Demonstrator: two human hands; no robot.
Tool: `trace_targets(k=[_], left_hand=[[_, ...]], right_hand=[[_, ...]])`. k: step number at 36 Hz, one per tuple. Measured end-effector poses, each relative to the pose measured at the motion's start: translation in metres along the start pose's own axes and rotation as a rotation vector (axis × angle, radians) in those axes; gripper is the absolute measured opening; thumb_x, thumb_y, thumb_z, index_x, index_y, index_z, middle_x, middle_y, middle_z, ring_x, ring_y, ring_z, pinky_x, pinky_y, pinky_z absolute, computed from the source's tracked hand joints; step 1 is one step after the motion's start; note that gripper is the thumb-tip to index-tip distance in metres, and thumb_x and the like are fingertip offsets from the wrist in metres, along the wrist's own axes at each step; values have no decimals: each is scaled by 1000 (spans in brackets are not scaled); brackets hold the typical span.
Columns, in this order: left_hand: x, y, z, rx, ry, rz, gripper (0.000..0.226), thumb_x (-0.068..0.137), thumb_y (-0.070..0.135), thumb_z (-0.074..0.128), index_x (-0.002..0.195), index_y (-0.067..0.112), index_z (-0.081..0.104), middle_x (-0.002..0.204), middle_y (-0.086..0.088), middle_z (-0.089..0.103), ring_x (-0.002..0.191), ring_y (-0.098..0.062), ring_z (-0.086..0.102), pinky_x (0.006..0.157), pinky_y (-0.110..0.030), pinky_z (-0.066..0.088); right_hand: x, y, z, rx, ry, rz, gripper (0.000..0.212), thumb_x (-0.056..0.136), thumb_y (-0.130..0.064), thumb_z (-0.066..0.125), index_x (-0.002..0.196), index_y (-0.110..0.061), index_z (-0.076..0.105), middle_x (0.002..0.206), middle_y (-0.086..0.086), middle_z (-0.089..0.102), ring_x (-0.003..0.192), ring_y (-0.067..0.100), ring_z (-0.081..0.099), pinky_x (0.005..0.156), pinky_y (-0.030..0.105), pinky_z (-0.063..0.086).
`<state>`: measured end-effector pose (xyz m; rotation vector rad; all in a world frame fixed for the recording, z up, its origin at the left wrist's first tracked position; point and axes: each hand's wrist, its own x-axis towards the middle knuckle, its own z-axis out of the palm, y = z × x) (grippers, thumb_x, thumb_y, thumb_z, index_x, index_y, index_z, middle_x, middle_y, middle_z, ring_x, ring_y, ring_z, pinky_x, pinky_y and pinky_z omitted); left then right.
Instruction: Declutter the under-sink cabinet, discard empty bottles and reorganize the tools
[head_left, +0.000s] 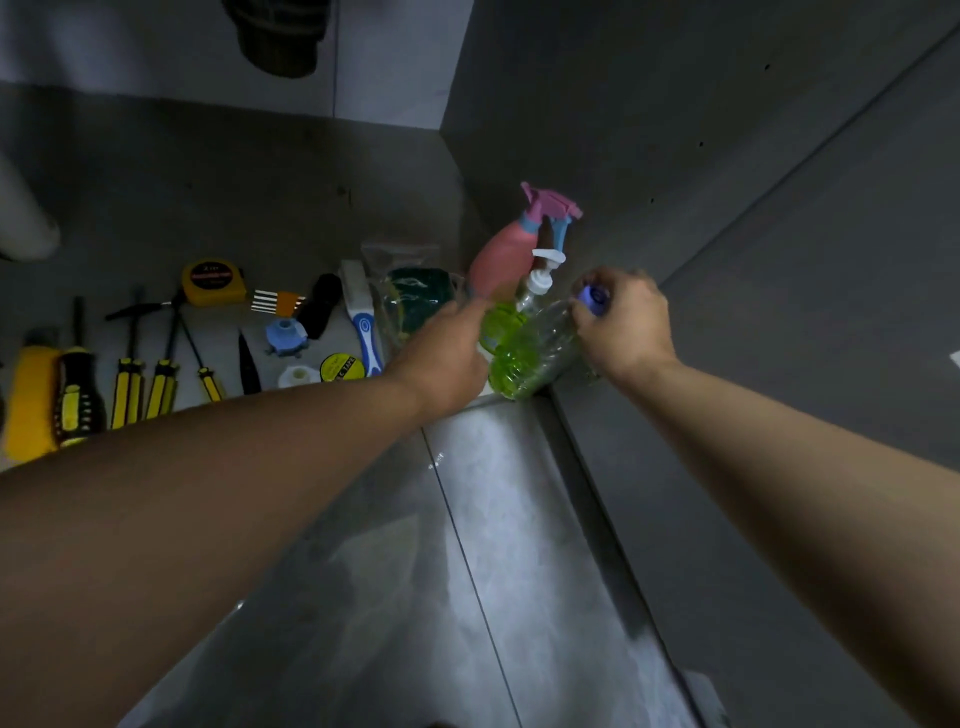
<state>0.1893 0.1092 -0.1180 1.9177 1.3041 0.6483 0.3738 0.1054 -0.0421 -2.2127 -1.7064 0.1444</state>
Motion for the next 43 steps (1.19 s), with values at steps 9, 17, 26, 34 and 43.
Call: trace_targets(k=[9,17,26,34,43], left_hand=[[30,24,40,-775,-241,-408,108,87,-2,66,157,49,1,143,-3,53,117,-27,64,93,-50,58],[55,32,55,-922,-269,-546,107,89,-18,40,152,61,5,134,-1,63,96,-25,63,96,-55,55],[80,35,61,-826,-217,-516,96,89,-12,41,153,55,16,122,-10,68,60,-15,61,49,-27,51],[81,31,60,-759,-178,-458,81,91,-13,43,147,46,38,121,-12,68,88,-30,61,76,-42,46],[47,31,25,-363,-188,-351,53,93,-1,59,144,14,51,99,7,54,106,-27,63,94,-51,57]], right_hand=[[-20,3,31,193,45,130,54,82,-27,77,126,-9,52,122,15,57,111,30,57,90,31,44],[-25,27,71,381,-143,417,61,88,-34,73,137,-13,45,123,13,66,117,33,61,96,34,48],[0,28,95,592,-125,494,42,92,-26,67,125,-5,55,114,14,70,110,30,65,101,45,49],[9,21,108,839,-150,573,30,91,-17,59,117,-1,61,114,23,69,108,41,65,100,56,48],[-23,17,82,693,-197,487,48,92,-11,51,139,-15,48,109,0,52,102,19,50,88,28,39]])
